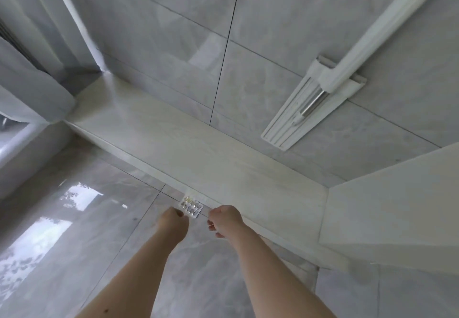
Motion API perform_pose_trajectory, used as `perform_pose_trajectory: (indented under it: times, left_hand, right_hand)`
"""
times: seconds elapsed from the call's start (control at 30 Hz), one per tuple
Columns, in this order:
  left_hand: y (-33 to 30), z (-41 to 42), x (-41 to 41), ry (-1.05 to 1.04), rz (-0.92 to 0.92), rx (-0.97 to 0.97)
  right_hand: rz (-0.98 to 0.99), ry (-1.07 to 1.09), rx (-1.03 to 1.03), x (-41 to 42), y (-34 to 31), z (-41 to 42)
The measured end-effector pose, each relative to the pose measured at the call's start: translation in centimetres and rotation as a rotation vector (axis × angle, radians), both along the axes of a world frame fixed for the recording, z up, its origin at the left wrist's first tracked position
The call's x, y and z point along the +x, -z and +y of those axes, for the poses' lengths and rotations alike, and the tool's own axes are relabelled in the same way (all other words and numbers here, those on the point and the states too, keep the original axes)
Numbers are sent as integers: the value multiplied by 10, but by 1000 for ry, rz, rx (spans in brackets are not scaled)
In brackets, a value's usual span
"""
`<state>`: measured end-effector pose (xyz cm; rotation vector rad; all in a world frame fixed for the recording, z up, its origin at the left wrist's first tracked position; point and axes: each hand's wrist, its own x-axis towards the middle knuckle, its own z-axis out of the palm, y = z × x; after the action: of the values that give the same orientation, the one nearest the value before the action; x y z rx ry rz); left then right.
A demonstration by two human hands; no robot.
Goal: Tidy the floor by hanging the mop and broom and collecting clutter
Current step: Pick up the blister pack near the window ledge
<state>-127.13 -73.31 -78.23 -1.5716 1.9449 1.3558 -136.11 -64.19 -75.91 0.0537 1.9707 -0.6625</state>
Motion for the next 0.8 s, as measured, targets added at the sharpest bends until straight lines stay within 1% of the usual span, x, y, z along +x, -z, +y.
perform_pose_trajectory:
  times: [0.1, 0.27, 0.4, 0.57, 0.7, 0.8]
  left_hand:
    - [61, -7, -6, -1, -20, 10]
    - [146, -14, -15, -14, -101, 57]
    - [212, -17, -20, -9, -89, 71]
    - [285, -27, -27, 16, -76, 38]
    - [332, -35, -40, 113, -83, -53]
    - [356, -39, -50, 68, -69, -109]
  right_hand:
    - [4, 6, 25, -4, 61, -4]
    - [-18, 16, 60, -5, 153, -7]
    - [-18, 0, 85, -2, 221, -14]
    - [-63, 88, 51, -6, 291, -22]
    - [-27, 49, 35, -15, 342, -35]
    - [-13, 147, 18, -22, 368, -41]
